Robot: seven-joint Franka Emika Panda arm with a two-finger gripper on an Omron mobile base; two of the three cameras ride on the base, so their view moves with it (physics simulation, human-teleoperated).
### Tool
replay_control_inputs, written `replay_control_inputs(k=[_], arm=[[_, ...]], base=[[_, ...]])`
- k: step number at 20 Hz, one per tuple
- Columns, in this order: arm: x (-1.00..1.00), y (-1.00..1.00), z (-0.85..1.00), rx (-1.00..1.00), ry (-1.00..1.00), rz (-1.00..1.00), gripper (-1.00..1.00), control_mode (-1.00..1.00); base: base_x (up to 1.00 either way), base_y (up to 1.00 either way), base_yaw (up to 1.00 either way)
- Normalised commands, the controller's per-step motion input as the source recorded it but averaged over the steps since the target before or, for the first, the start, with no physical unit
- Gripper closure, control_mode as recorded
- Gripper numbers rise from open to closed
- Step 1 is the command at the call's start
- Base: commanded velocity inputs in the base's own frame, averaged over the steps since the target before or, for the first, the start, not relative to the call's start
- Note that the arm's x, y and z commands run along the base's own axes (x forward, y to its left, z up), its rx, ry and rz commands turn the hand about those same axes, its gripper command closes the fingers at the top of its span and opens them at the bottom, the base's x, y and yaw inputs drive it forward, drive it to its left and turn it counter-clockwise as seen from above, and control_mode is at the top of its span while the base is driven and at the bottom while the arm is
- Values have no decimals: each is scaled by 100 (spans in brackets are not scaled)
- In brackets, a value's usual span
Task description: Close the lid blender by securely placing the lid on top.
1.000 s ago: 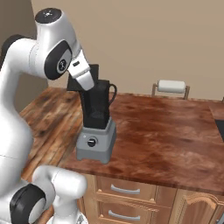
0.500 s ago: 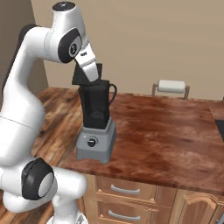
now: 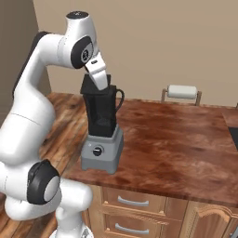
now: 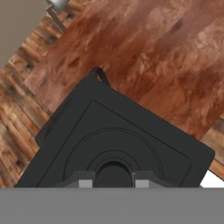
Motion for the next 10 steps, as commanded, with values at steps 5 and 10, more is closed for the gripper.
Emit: replay_control_inputs(k=[5,10], arm=[[23,3,-4,0,9,-1,100,-100],[19,0,0,0,11,0,100,-100]], base=[[0,0,0],[0,0,0]])
